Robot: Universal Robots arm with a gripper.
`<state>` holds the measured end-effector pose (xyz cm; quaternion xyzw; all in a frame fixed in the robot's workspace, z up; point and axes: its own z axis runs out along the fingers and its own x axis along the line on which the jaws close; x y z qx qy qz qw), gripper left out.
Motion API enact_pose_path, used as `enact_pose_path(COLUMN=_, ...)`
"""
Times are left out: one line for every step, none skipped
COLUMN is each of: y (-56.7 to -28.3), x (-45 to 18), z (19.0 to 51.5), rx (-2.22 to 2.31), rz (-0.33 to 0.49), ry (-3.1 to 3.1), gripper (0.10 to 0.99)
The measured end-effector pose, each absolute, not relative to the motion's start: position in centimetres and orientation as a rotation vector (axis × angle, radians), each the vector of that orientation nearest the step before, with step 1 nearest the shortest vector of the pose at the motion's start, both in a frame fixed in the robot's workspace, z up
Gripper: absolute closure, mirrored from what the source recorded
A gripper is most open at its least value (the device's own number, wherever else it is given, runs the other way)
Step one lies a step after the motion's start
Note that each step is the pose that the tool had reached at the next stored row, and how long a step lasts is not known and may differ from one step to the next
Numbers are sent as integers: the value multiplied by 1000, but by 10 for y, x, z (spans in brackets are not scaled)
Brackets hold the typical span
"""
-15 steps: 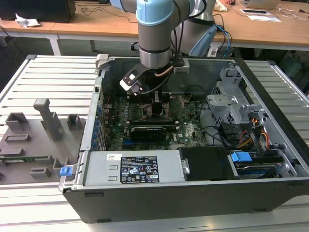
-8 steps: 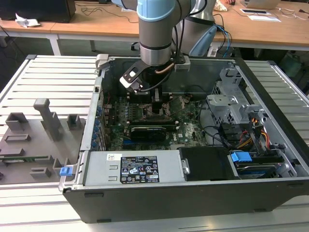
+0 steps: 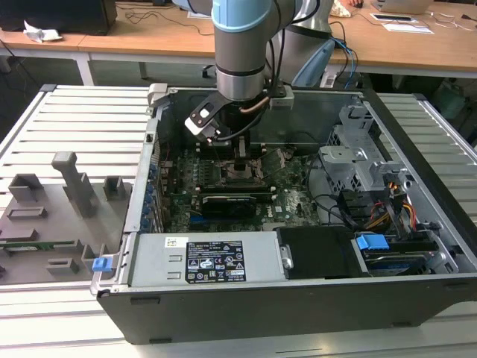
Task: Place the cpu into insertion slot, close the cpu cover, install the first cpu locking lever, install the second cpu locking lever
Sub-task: 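Place the cpu into insertion slot, then close the cpu cover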
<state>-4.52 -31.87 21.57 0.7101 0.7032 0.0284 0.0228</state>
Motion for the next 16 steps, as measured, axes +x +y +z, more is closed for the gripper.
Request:
enact_pose_path(y=-319, x=-45, z=216, rx=2199, rz=88, ry=2178, gripper=980)
enact_pose_path(y=-319, x=-45, z=217, rx=2199, rz=88, ry=2178, gripper=980)
enact_pose_path(y=-319, x=-45, z=217, rx=2199, rz=88, ry=2178, gripper=980)
enact_pose_path(y=-319, x=-45, z=217, rx=2199, rz=88, ry=2178, gripper=980)
enact_pose_path(y=-319, x=-45, z=218, rx=2199, rz=89, ry=2178, gripper=980)
enact_pose_path(y=-319, x=-45, z=218, rx=2199, rz=88, ry=2178, gripper=980)
enact_pose_path(y=-319, x=-45, z=218, rx=2199, rz=88, ry=2178, gripper=980)
enact_pose_path(y=-319, x=-45, z=218, rx=2199, rz=88, ry=2178, gripper=980)
enact_pose_path(y=-319, x=-45, z=218, rx=2199, rz=88, ry=2178, gripper=980)
enact_pose_path(y=-319, x=-45, z=219, rx=2199, rz=88, ry=2178, gripper=980)
enact_pose_path(y=-319, x=-45, z=219, rx=2199, rz=88, ry=2178, gripper=980)
enact_pose_path(y=-319, x=-45, z=220, rx=2199, rz=88, ry=2178, gripper=980)
enact_pose_path(y=-319, x=-45, z=220, rx=2199, rz=88, ry=2178, gripper=980)
enact_pose_path(y=-319, x=-45, z=221, rx=2199, rz=88, ry=2178, gripper=980)
enact_pose_path(y=-319, x=-45, z=222, rx=2199, rz=88, ry=2178, gripper=980)
enact_pose_path(y=-319, x=-45, z=224, rx=2199, rz=88, ry=2178, gripper=980)
